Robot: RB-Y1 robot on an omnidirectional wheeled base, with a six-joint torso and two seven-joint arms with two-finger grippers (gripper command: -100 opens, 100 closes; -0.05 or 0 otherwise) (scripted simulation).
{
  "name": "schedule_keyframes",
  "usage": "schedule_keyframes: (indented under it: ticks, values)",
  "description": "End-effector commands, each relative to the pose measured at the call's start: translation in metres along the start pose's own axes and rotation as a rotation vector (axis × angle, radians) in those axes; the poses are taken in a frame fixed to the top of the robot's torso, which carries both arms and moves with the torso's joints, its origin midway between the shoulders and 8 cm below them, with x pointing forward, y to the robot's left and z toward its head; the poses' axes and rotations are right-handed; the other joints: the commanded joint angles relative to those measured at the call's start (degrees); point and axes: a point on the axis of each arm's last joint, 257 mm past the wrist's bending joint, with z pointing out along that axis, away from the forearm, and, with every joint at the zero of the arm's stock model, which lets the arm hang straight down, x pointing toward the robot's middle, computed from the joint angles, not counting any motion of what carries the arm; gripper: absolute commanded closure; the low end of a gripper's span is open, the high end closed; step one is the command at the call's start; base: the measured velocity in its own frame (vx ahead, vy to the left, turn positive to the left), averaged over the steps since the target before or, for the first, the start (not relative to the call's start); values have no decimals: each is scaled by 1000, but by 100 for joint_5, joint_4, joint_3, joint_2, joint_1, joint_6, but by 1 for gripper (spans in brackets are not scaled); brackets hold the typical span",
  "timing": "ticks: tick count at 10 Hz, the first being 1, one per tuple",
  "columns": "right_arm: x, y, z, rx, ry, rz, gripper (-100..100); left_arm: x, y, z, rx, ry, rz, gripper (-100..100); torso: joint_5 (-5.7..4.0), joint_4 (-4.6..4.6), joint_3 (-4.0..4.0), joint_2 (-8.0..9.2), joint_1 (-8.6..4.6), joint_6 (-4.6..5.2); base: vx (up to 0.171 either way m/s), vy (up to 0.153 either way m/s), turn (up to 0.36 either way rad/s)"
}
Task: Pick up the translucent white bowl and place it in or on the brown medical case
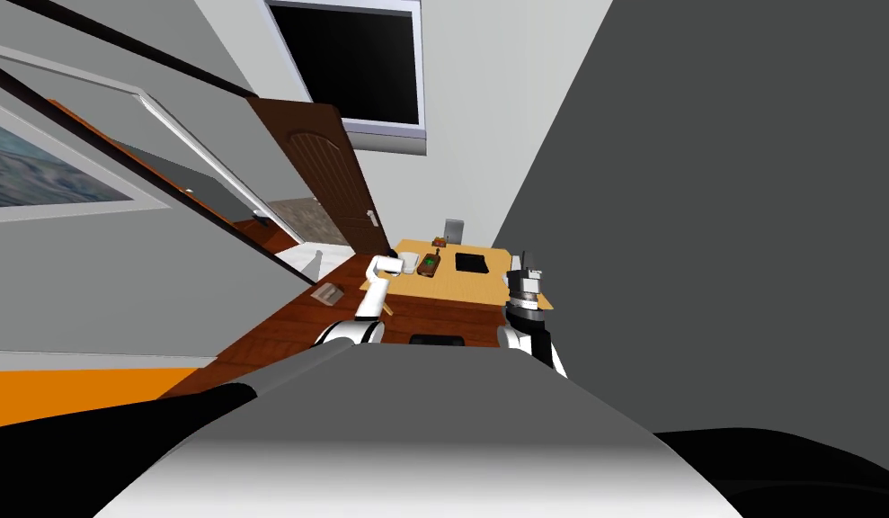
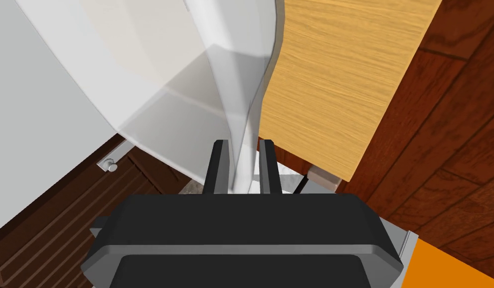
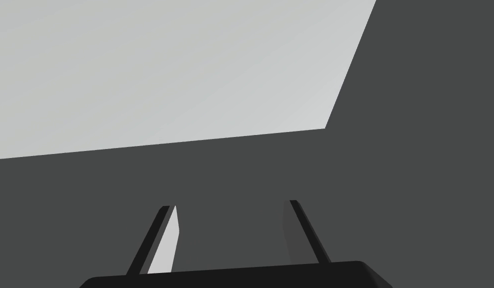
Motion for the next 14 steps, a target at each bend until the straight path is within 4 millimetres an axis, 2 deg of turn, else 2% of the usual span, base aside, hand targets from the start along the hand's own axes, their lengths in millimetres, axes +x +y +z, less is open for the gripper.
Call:
schedule_keyframes:
  ticks: [1,4,8,11,14]
  values:
    - [0,0,0,0,0,0,0,-4,-15,-1,0,-11,-12,100,0,0,0,0,0,0,-109,-22,-34]
    - [0,0,0,0,0,0,0,-4,-44,-9,13,-18,-24,100,-3,9,8,4,3,-5,-71,-25,-17]
    - [0,0,0,0,0,0,0,1,-71,-16,9,-15,-37,100,-5,15,5,-8,3,-3,-25,-18,-17]
    - [0,0,0,0,0,0,0,10,-90,-22,-6,-2,-45,100,-8,18,2,-17,-6,2,25,-22,-23]
    - [0,0,0,0,0,0,0,22,-98,-25,-33,19,-46,100,-9,19,-3,-31,-2,1,82,-15,-11]
